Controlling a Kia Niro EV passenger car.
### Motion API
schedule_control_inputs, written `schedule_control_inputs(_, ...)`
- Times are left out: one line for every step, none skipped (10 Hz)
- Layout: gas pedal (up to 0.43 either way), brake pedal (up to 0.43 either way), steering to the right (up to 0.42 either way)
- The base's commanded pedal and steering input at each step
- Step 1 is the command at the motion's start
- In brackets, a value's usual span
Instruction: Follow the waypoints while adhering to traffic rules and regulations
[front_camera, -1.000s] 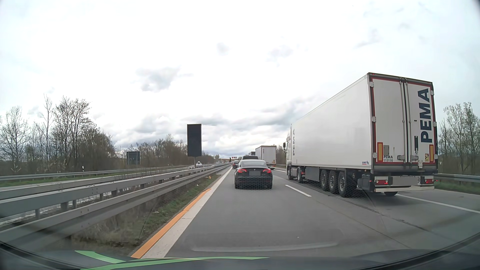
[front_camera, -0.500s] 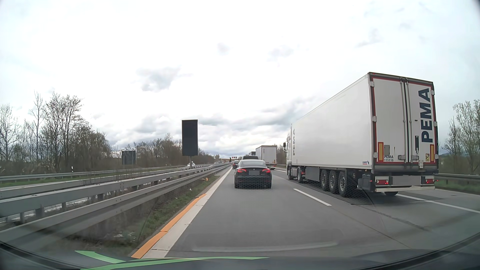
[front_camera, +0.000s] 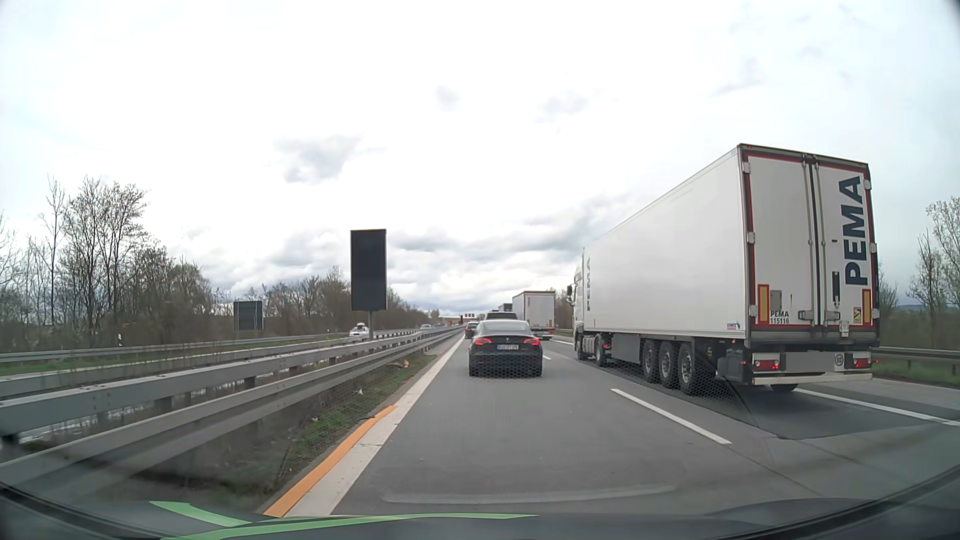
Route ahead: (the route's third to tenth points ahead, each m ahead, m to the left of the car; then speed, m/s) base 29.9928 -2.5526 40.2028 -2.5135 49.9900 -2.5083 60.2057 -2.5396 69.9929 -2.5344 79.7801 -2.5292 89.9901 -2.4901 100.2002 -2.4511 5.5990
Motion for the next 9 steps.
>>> schedule_control_inputs(0.13, 0.0, -0.003)
schedule_control_inputs(0.13, 0.0, -0.003)
schedule_control_inputs(0.13, 0.0, -0.003)
schedule_control_inputs(0.13, 0.0, -0.002)
schedule_control_inputs(0.13, 0.0, -0.002)
schedule_control_inputs(0.13, 0.0, -0.002)
schedule_control_inputs(0.13, 0.0, -0.002)
schedule_control_inputs(0.13, 0.0, -0.001)
schedule_control_inputs(0.13, 0.0, -0.001)
